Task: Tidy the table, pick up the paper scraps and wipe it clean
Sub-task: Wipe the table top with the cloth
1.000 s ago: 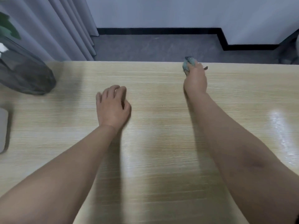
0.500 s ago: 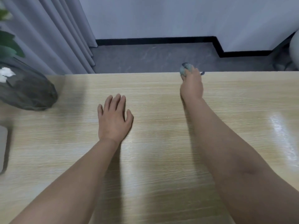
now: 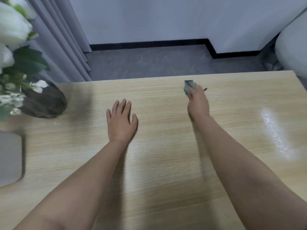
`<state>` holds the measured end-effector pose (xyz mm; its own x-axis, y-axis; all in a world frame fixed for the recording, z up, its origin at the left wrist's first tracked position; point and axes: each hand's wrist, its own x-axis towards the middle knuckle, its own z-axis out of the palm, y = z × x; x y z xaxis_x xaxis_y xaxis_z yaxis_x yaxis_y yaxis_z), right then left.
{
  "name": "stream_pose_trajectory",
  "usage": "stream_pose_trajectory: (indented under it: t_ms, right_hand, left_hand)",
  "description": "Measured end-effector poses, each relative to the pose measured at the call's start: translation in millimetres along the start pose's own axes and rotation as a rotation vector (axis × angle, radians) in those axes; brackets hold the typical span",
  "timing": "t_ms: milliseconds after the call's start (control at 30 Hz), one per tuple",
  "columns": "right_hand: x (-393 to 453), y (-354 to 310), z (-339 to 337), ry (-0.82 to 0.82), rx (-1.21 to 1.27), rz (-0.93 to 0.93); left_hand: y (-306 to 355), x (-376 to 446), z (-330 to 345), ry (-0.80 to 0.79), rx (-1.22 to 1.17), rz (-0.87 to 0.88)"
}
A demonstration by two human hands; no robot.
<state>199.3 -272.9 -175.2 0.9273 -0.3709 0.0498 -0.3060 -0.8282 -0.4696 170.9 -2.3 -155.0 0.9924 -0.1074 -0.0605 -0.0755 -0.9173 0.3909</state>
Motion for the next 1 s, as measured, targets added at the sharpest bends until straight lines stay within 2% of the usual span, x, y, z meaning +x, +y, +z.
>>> stream_pose_trajectory:
  t_ms: [67,133,267,367,467,567,667,800,900,1000]
  right_hand:
    - [-14,0,-3,0.051,-0.023,0.059]
    - [-33,-28,1,0.037,0.046,0.021]
    - [-106,-82,19,-0.182,0.147,-0.341]
    - [-123,-65,17,-0.329,0.08,-0.505]
    - [-100,-24,-8,-0.284,-0.014,-0.441]
    - [-95,11,-23,-0.153,-0.111,-0.249]
    - [-114,-5,-14,-0.096,0.001,-0.145]
    - [-185,-48,0,-0.265,0.139,-0.428]
    - [-206,-35,-6,-0.357,0.052,-0.679]
    - [-172,-21,-25,-0.346,0.031,-0.687]
  left_hand:
    - [-4,-1,-2,-0.033,-0.033,0.022]
    - [-9,-3,-7,-0.076,-0.055,0.051]
    - [-24,-25,-22,-0.105,-0.027,0.071]
    - [-35,-51,-32,-0.132,-0.004,0.054]
    - [-45,-79,-37,-0.177,0.05,0.032]
    - [-52,-99,-38,-0.233,0.106,0.011]
    - [-50,-111,-40,-0.276,0.111,-0.02]
    - [-39,-117,-43,-0.302,0.11,-0.055]
    - [-38,-115,-47,-0.317,0.116,-0.06]
    - [-42,-111,-52,-0.291,0.123,-0.034]
